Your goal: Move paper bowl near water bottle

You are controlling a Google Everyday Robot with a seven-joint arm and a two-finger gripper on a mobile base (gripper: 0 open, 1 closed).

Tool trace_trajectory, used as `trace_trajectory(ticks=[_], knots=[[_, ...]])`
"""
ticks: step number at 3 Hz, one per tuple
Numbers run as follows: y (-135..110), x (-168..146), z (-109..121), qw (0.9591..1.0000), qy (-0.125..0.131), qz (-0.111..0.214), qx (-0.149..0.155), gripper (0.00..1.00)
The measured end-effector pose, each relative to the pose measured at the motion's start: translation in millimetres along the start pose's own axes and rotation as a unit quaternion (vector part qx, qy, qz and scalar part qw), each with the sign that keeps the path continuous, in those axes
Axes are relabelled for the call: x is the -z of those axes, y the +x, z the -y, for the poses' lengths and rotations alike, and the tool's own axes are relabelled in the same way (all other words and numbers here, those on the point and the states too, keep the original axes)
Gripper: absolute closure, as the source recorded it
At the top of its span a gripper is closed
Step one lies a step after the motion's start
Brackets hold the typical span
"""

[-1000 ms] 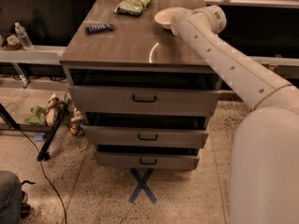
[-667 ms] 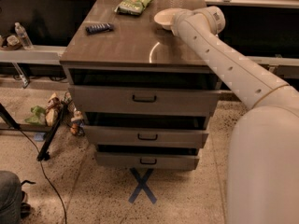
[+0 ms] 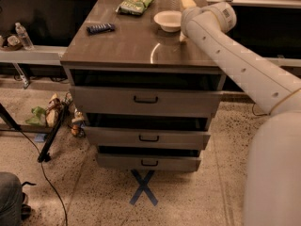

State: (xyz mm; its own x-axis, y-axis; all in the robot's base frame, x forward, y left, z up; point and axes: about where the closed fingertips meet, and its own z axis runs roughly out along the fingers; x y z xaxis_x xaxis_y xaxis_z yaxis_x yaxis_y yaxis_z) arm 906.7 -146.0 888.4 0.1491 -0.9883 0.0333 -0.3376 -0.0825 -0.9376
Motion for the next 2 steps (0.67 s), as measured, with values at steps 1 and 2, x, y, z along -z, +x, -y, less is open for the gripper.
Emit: trace_trajectory(ticks=[1,2], knots=[[40.1,45.7,17.5,0.9986,0.014,-0.051,-0.003,0.00],[82.9,110.6,51.0,0.9913,0.055,-0.120,-0.004,0.00]])
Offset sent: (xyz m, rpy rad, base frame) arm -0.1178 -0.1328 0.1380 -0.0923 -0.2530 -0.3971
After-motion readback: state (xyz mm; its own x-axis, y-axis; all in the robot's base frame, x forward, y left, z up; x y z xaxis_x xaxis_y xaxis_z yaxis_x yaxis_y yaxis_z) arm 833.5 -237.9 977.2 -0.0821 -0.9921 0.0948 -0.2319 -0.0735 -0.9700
